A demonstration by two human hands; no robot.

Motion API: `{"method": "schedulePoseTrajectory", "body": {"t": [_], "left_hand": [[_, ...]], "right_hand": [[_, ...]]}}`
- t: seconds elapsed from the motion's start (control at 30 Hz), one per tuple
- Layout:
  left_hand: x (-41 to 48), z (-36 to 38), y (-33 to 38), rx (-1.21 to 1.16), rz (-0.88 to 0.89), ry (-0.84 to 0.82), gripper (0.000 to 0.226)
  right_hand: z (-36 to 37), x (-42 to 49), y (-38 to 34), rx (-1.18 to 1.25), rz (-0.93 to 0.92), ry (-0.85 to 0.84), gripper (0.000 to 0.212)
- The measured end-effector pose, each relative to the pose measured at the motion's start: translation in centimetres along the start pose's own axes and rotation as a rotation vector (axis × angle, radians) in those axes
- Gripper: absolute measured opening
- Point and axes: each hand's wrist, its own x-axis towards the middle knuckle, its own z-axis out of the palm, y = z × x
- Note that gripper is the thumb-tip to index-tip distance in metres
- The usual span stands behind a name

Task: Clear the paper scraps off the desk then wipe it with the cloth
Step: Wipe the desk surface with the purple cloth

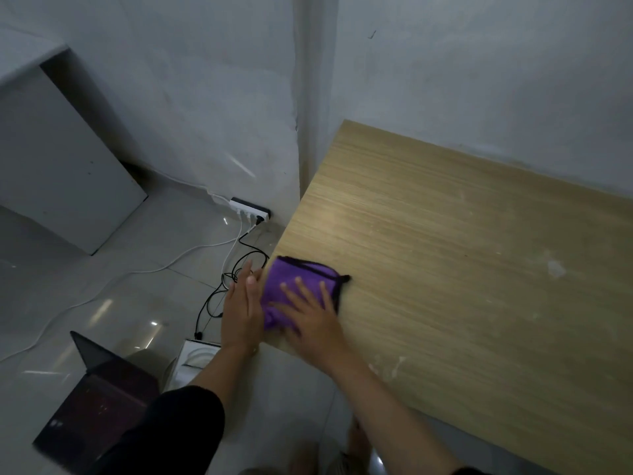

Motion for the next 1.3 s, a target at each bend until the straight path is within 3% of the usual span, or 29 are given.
{"method": "schedulePoseTrajectory", "body": {"t": [0.07,0.17,0.27,0.4,0.53,0.6,0.67,0.73,0.83,0.93,1.03,1.2,1.27,1.3], "left_hand": [[1.0,0.3,0.0,0.049,0.067,-0.027,0.062],[2.6,1.6,0.8,0.117,0.144,-0.05,0.06],[3.4,4.3,3.1,0.145,0.176,-0.096,0.053],[4.1,8.1,4.8,0.235,0.247,-0.2,0.061],[5.0,10.6,5.5,0.391,0.251,-0.209,0.069],[5.7,11.7,6.5,0.428,0.243,-0.164,0.069],[6.8,12.8,7.8,0.41,0.22,-0.088,0.067],[7.9,13.8,9.1,0.377,0.198,-0.056,0.066],[9.7,15.0,10.2,0.369,0.189,-0.05,0.068],[10.9,16.1,10.7,0.359,0.175,-0.071,0.062],[11.7,17.1,11.2,0.371,0.185,-0.104,0.056],[13.7,18.8,11.9,0.405,0.233,-0.177,0.074],[15.2,19.6,12.4,0.402,0.248,-0.188,0.072],[16.0,20.0,12.8,0.383,0.241,-0.176,0.068]], "right_hand": [[1.0,1.9,-0.5,-0.043,-0.044,-0.106,0.046],[0.2,5.2,3.0,-0.095,0.027,-0.111,0.055],[-2.2,7.0,9.8,-0.043,0.25,-0.1,0.053],[-6.3,5.2,19.2,-0.051,0.594,0.06,0.046],[-8.3,4.7,22.7,-0.047,0.763,0.162,0.041],[-8.2,6.3,21.9,-0.055,0.557,0.205,0.044],[-7.0,7.9,20.5,-0.086,0.184,0.115,0.045],[-5.4,8.8,18.6,-0.1,-0.074,-0.037,0.049],[-4.7,8.9,17.6,-0.02,-0.144,-0.145,0.054],[-6.1,8.9,21.1,-0.002,0.01,-0.095,0.058],[-8.3,8.2,27.6,-0.002,0.371,0.04,0.053],[-12.2,7.1,35.2,0.027,0.803,0.216,0.042],[-12.7,8.7,34.6,0.068,0.823,0.405,0.042],[-12.7,9.9,33.8,0.062,0.733,0.464,0.043]]}}
